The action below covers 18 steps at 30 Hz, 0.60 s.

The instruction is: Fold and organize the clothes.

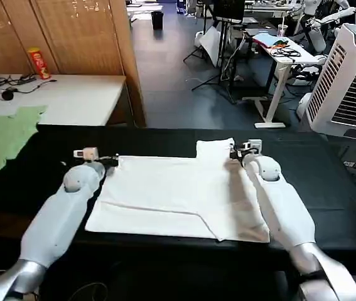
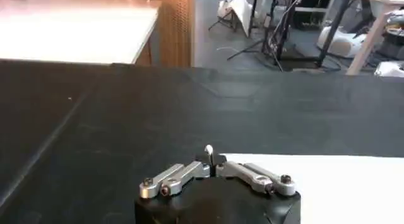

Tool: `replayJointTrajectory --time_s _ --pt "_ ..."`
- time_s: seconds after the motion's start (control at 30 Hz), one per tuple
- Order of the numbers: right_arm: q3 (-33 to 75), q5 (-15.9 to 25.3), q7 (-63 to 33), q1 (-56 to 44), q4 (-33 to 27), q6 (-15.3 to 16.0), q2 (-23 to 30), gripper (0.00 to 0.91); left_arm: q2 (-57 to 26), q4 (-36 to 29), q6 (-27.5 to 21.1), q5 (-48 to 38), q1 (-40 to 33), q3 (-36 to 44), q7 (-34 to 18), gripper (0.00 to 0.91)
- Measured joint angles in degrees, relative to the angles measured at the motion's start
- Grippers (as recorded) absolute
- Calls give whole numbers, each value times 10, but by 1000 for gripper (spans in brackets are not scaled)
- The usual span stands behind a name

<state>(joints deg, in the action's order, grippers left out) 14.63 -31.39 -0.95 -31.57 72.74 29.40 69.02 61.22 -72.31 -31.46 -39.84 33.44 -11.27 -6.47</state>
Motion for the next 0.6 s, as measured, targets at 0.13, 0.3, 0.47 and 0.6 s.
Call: replayJointTrajectory --time_s 0.13,0.3,0.47,0.6 --pt "9 -18 -9 -51 86 18 -29 20 -19 -46 -2 -20 22 -12 -10 88" --pt "24 -25 -27 -120 184 49 -61 20 -50 -124 -9 -43 67 -33 -18 88" --pt "44 -37 -52 -188 267 74 -88 20 -93 -213 -10 -57 134 -59 -34 88" --pt "57 -39 -52 -236 314 84 -104 20 -121 -274 -10 -66 193 -82 -51 88"
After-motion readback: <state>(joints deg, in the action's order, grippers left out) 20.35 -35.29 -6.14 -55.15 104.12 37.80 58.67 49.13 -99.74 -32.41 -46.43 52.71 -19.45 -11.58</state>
